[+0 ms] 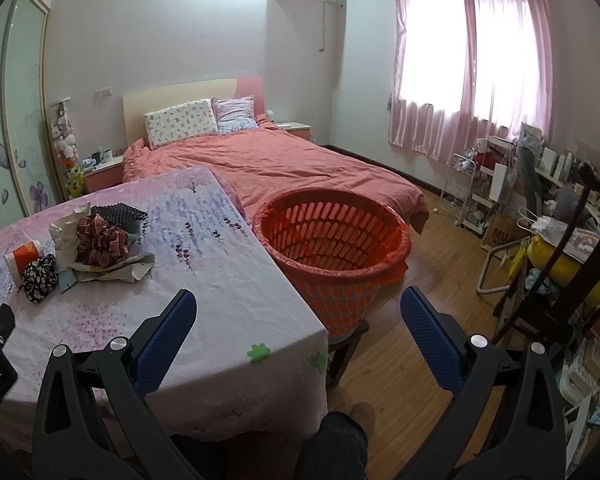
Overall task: Collect trash
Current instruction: 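Grasp the orange-white paper cup with the left tool while the right tool grasps the brown plaid cloth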
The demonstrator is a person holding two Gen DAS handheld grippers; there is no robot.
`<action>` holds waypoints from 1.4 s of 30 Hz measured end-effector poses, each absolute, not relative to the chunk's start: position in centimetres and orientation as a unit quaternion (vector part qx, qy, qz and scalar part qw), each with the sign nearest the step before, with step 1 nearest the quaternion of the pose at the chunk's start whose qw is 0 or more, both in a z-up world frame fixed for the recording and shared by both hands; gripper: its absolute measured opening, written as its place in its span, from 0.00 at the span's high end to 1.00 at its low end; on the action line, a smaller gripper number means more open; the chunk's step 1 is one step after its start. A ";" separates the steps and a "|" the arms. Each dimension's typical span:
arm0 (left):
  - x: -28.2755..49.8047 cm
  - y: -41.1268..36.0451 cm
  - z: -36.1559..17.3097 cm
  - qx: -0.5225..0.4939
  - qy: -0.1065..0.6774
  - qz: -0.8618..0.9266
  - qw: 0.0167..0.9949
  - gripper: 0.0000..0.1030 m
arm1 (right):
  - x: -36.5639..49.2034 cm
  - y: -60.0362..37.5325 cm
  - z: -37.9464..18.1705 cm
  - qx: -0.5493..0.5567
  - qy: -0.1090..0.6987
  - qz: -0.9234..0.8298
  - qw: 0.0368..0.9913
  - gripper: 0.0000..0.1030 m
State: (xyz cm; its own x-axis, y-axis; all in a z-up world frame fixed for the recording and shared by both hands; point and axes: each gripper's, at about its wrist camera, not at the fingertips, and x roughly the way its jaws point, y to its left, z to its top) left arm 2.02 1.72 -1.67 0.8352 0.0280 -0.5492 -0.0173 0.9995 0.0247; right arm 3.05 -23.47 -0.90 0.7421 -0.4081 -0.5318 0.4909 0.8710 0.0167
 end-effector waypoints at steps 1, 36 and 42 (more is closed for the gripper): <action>2.6 2.4 -1.9 0.007 0.289 0.019 0.957 0.04 | 3.6 -23.7 -1.0 0.079 0.268 -0.236 0.931 0.02; 23.6 12.7 -6.8 -0.066 0.368 0.000 0.928 0.47 | 23.9 -15.4 -5.1 0.089 0.380 0.046 0.920 0.56; 25.3 12.3 -7.0 -0.065 0.371 -0.033 0.926 0.92 | 23.7 -15.4 -4.9 0.086 0.382 0.058 0.918 0.84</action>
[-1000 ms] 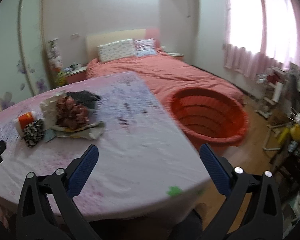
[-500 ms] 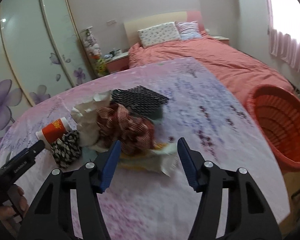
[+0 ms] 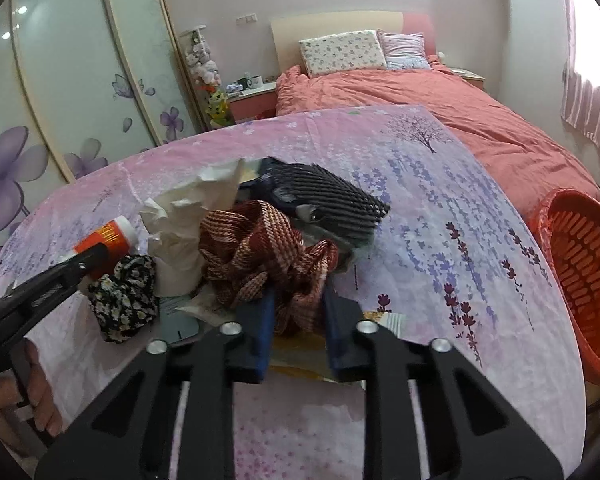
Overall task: Collect trash
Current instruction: 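Grasp the orange-white paper cup with the left tool while the right tool grasps the brown plaid cloth, then carry the cup and plaid cloth to the orange basket and release both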
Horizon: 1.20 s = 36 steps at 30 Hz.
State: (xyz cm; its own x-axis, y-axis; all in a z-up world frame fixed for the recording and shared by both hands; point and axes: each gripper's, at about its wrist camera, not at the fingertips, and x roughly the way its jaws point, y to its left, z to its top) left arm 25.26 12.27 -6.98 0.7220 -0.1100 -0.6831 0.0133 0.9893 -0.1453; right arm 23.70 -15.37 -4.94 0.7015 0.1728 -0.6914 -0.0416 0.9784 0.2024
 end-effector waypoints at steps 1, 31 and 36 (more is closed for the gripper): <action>25.3 12.2 -7.0 -0.062 0.369 -0.033 0.927 0.93 | 23.6 -15.4 -4.7 0.087 0.378 0.063 0.919 0.84; 19.8 4.3 3.8 -0.041 0.277 -0.149 0.948 0.94 | 17.5 -25.8 4.1 0.122 0.211 -0.051 0.968 0.87; 19.5 -1.4 4.1 -0.038 0.275 -0.202 0.939 0.94 | 16.4 -30.2 3.3 0.142 0.211 -0.101 0.962 0.87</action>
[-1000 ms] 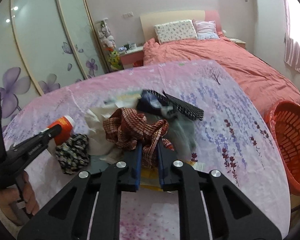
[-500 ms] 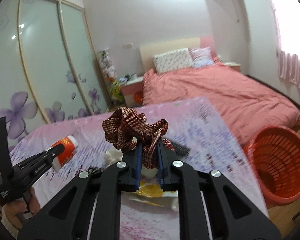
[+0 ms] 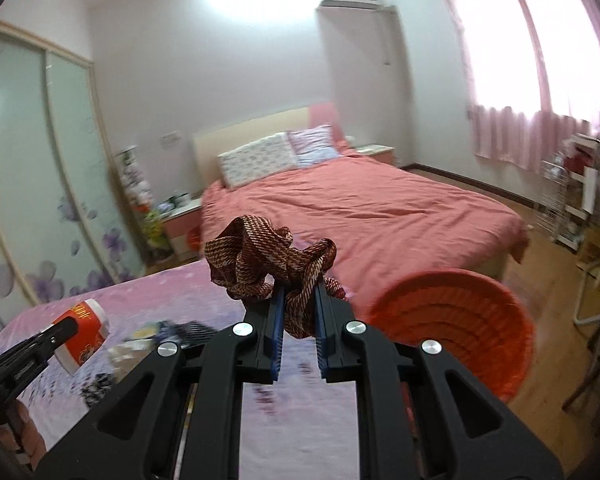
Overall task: Collect trash
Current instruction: 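Carry the cup and plaid cloth to the orange basket and release both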
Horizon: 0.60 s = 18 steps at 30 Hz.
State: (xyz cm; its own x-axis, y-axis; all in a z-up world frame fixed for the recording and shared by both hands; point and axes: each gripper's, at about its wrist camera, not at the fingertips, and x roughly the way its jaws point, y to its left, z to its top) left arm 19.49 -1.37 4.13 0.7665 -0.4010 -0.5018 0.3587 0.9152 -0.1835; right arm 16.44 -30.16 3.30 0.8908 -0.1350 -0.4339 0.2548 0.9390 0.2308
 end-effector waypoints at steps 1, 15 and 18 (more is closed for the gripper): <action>19.4 -2.6 4.0 -0.038 0.275 -0.214 0.937 0.94 | 16.2 -31.1 3.0 0.147 0.211 -0.112 0.960 0.87; 19.9 -21.2 1.4 0.006 0.300 -0.358 0.884 0.94 | 14.7 -39.9 0.1 0.201 0.217 -0.209 0.932 0.87; 19.9 -24.8 0.3 0.021 0.308 -0.379 0.873 0.94 | 15.1 -41.6 -0.6 0.218 0.223 -0.219 0.925 0.87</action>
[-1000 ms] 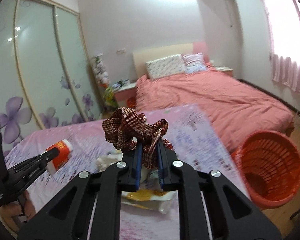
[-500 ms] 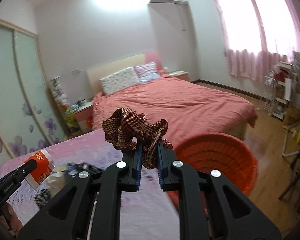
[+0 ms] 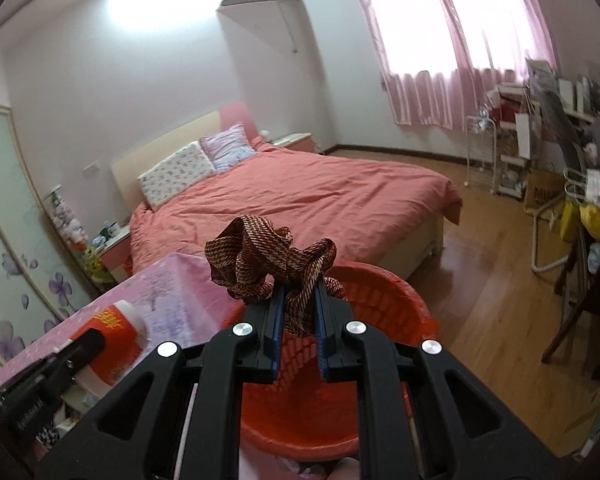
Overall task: Collect trash
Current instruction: 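Carry the cup and plaid cloth to the orange basket and release both, then grasp the black floral cloth with the left tool while the right tool grasps a wrapper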
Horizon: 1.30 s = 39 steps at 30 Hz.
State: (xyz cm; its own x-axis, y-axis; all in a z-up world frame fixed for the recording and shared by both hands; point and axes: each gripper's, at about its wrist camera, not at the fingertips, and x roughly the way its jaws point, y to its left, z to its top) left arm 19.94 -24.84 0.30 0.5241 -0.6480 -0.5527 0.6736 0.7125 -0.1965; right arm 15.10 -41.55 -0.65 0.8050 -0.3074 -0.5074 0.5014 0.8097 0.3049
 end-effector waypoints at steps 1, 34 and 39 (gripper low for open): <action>19.9 -25.7 -0.2 0.025 0.310 -0.382 0.870 0.94 | 15.2 -41.8 -1.0 0.221 0.227 -0.223 0.922 0.87; 19.3 -10.9 -3.2 0.084 0.331 -0.206 0.917 0.34 | 15.7 -37.1 -1.2 0.160 0.284 -0.179 0.928 0.42; 20.0 -1.2 -3.4 0.065 0.336 -0.096 0.935 0.31 | 16.9 -33.4 -1.7 0.136 0.306 -0.137 0.932 0.42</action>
